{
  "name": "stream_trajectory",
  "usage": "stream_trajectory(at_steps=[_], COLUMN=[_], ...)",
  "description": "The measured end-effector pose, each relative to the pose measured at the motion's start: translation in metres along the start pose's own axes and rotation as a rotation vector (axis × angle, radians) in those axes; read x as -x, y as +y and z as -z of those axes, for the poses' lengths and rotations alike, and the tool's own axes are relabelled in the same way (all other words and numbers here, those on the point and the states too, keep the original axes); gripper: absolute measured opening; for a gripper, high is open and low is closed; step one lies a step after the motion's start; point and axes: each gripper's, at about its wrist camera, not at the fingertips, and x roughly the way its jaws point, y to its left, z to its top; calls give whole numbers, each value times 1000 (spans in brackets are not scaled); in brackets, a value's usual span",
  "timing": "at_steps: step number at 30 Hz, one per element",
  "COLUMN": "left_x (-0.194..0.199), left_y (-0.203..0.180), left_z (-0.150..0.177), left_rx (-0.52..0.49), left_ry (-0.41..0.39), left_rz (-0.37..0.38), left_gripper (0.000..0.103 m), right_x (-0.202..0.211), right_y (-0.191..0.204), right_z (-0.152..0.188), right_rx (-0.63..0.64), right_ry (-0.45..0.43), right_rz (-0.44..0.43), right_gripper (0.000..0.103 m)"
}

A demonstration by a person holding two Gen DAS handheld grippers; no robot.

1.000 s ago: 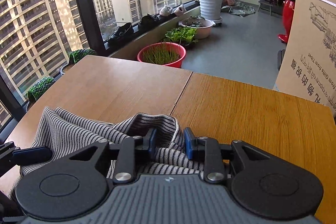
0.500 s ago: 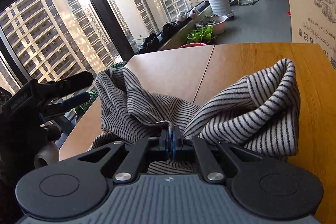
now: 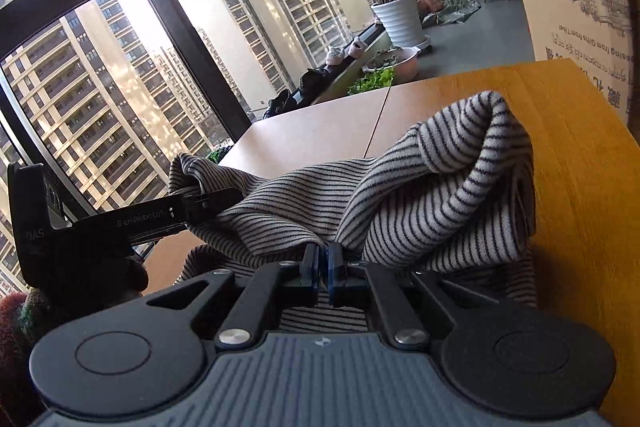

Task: Fold clothes
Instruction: 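Lift the hem with both grippers and fold it over toward the collar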

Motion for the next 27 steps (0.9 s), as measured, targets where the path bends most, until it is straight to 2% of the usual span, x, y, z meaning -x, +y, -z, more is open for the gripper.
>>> stream_trajectory(at_steps=[3,5,6,8,11,14,17,19,21,23,24,27], left_x=[7,11,14,23,41,65,85,91,73,48,39,31], left_y=[-3,-4,-3,0,6,-4,-25,-41,-50,-48,-46,-39], left_z=[7,11,12,15,14,1,-15,-25,-26,-18,-13,12], left_rx=[-28,-32,-25,-11,-6,-31,-96,-155,-185,-157,-137,-125], left_ry=[-9,-14,-16,-20,-45,-138,-248,-290,-254,-157,-123,-108], left_rz=[-12,-20,-23,-26,-22,-39,0,31,40,39,39,20], left_gripper=[64,68,71,77,83,81,82,90,90,84,77,77], right_x=[22,23,19,11,3,10,10,8,10,12,13,19], right_y=[21,24,22,12,-7,-11,-5,-1,2,-2,-4,-9], right_z=[-17,-29,-34,-35,-13,9,19,27,29,29,29,30], right_rx=[111,127,114,76,36,67,113,160,177,158,148,127], right_ry=[-109,-153,-157,-141,-95,-147,-179,-200,-211,-218,-222,-230], right_rz=[1,42,78,146,214,219,254,275,286,268,258,240], right_gripper=[9,24,36,36,33,32,32,32,32,32,32,32])
